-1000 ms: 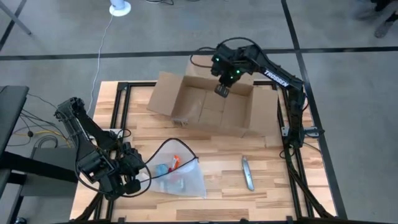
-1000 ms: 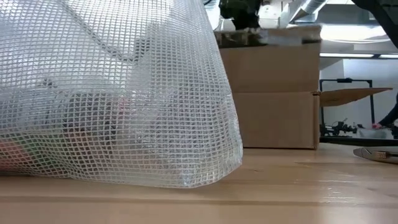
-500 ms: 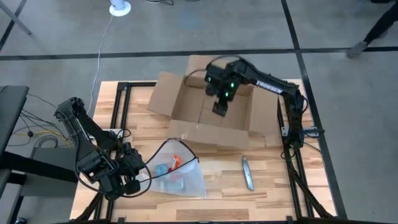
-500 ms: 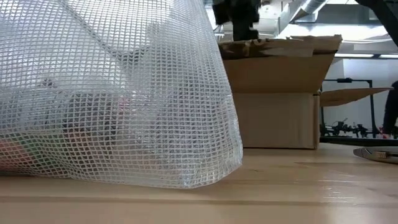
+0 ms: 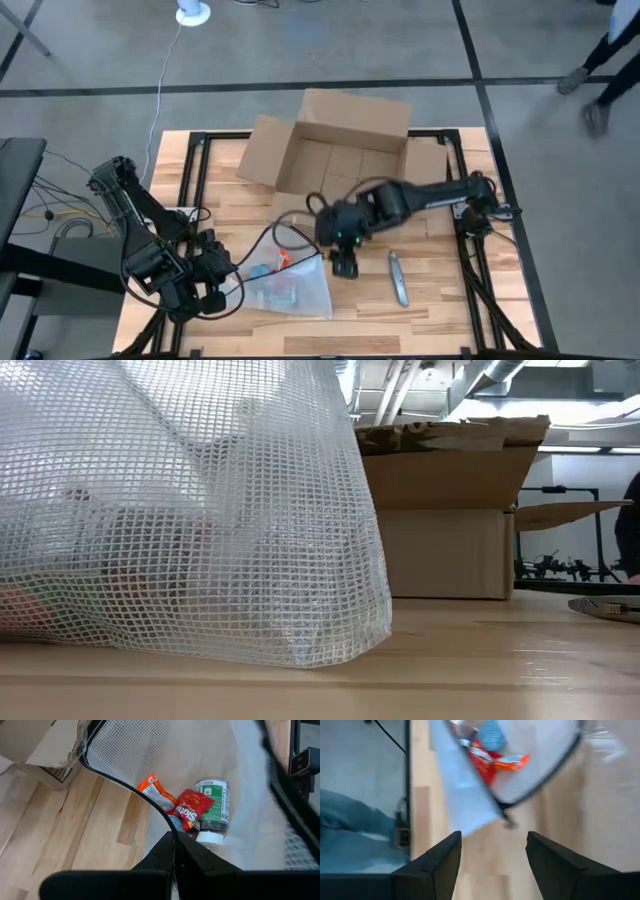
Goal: Unpack boxes
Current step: Close the transparent zip bag
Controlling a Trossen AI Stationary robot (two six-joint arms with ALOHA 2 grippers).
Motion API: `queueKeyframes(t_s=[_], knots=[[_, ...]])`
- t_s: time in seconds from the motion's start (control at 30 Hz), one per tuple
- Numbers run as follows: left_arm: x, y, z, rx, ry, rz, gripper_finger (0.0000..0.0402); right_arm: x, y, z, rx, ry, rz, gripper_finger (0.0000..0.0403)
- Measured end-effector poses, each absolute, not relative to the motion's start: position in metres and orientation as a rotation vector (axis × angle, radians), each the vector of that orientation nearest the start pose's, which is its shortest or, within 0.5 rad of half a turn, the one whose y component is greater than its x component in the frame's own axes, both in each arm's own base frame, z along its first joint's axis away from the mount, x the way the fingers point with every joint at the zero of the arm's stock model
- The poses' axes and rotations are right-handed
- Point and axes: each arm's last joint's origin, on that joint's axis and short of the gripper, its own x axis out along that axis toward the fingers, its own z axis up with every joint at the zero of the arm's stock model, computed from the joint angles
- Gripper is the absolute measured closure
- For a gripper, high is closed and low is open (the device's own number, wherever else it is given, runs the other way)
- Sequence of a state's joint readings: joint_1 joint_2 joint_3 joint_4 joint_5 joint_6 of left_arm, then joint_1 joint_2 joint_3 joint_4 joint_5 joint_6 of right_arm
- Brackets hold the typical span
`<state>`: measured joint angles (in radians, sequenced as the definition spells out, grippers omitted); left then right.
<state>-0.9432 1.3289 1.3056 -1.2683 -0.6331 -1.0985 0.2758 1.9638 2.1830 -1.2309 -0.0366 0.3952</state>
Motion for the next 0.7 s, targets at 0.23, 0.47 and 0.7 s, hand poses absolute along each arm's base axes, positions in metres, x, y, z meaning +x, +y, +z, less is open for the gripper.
queueKeyframes(t_s=[0.23,0.47,0.7], knots=[[0.148,-0.175,0.327,-0.082,0.884,0.232,0.0402,0.381,0.155,0.358,0.321,1.106,0.026,0.0212],[0.148,-0.175,0.327,-0.05,0.878,0.223,0.0402,0.408,0.165,0.309,0.237,1.188,-0.034,0.0221],[0.148,-0.175,0.327,-0.048,0.878,0.219,0.0402,0.426,0.146,0.288,0.192,1.209,-0.096,0.024]])
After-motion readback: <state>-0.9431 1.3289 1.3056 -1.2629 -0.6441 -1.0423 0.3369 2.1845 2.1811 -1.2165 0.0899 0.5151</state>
